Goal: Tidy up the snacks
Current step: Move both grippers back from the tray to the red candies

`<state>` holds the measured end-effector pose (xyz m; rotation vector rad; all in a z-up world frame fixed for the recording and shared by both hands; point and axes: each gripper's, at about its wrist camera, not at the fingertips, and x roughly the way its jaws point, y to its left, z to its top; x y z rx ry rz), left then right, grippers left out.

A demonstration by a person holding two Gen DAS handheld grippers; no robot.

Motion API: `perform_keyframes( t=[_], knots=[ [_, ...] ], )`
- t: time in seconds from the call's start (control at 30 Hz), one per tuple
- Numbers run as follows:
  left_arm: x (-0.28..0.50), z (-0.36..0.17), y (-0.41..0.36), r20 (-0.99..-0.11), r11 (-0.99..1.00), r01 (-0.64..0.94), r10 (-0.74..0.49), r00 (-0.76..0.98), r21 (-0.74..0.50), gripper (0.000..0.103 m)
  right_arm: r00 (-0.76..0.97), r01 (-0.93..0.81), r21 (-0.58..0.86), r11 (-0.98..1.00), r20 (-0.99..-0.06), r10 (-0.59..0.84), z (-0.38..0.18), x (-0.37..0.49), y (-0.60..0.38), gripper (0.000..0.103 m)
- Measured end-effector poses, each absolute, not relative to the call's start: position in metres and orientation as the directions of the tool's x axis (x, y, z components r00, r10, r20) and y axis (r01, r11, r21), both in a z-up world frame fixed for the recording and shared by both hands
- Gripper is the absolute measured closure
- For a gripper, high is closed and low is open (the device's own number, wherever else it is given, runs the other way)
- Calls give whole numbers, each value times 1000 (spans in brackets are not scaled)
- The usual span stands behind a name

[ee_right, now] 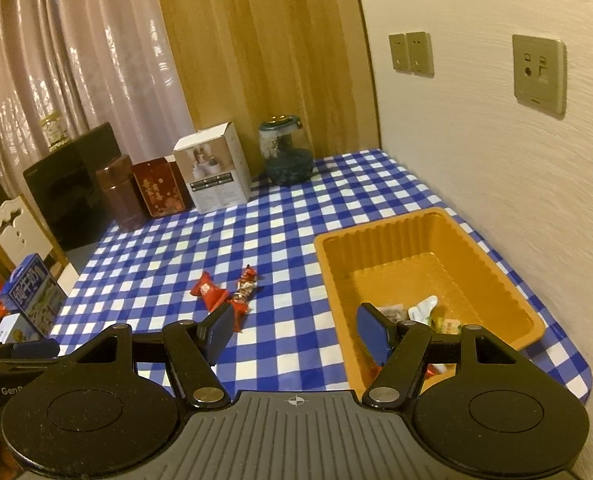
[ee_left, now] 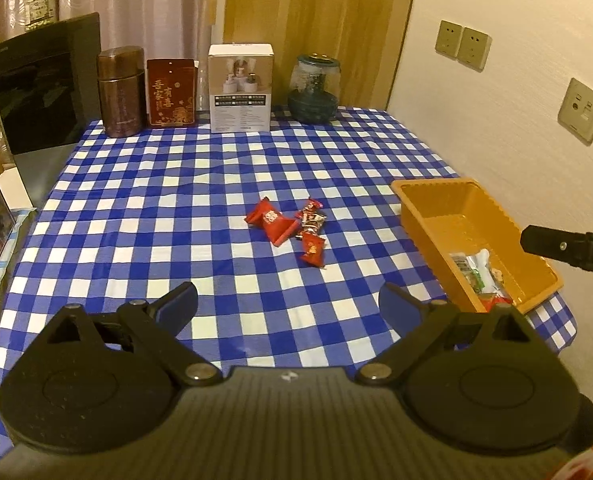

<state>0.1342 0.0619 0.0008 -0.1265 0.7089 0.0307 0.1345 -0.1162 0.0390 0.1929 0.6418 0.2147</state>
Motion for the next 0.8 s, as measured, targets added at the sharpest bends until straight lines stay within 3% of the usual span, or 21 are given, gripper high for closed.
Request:
perform_keyframes(
  t=[0.8],
  knots=[
    [171,-35,114,-689,979,-156,22,725,-133,7,724,-223,233,947,-610,321,-6,190,-59,36]
  ],
)
